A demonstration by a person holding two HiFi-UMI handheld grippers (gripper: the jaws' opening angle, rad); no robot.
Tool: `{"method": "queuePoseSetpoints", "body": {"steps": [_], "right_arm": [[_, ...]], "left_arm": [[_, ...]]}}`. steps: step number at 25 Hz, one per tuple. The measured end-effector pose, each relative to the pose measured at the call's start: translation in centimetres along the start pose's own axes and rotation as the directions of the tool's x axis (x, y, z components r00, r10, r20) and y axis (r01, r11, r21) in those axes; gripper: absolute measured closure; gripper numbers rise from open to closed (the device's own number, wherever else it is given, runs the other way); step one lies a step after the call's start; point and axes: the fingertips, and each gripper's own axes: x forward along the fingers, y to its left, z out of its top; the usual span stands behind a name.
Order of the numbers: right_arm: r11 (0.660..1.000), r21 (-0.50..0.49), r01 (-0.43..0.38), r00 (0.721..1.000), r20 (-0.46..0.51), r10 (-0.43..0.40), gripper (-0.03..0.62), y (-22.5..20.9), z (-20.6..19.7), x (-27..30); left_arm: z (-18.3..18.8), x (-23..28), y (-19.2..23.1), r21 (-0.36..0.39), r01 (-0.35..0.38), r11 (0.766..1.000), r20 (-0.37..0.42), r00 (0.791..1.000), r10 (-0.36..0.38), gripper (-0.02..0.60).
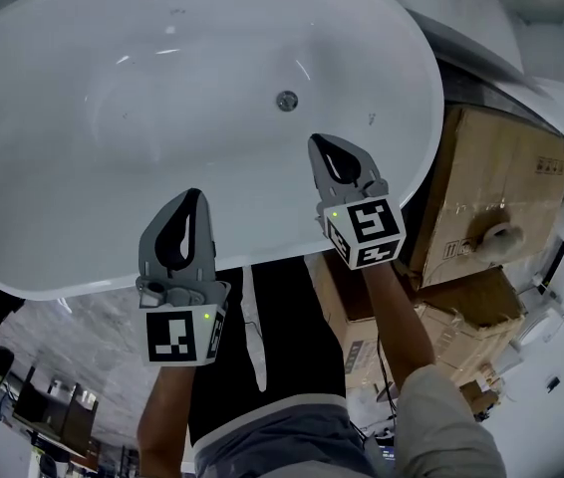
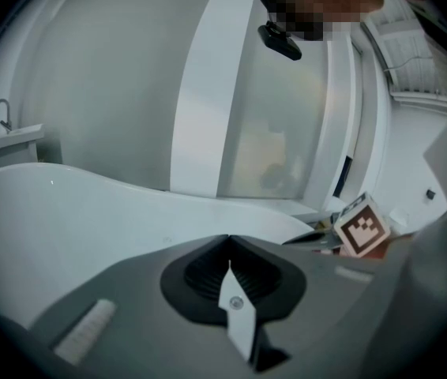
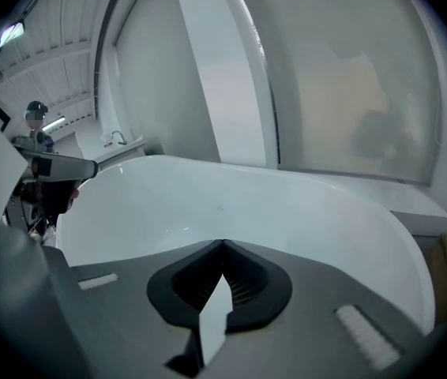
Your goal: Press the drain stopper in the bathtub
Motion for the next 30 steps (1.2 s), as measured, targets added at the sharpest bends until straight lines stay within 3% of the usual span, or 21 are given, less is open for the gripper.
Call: {"method": "queuePoseSetpoints", "body": {"steps": [16,30], "right_arm": [[1.000,-0.007,0.025,0.999,-0.047,-0.025,0.594,-4.6,-7.3,10.2],[1.000,-0.019,0.024,0.989,-0.146,-0.027,0.594,-7.2,-13.7,16.8]], "left_arm": [[-4.8,5.1,0.9,-0.016,-0.024,1.000,-0.018,1.000,0.024,0.581],[-8.3,8.8,1.2,-0.041,-0.033,0.999,-0.038,0.999,0.031,0.581]]}}
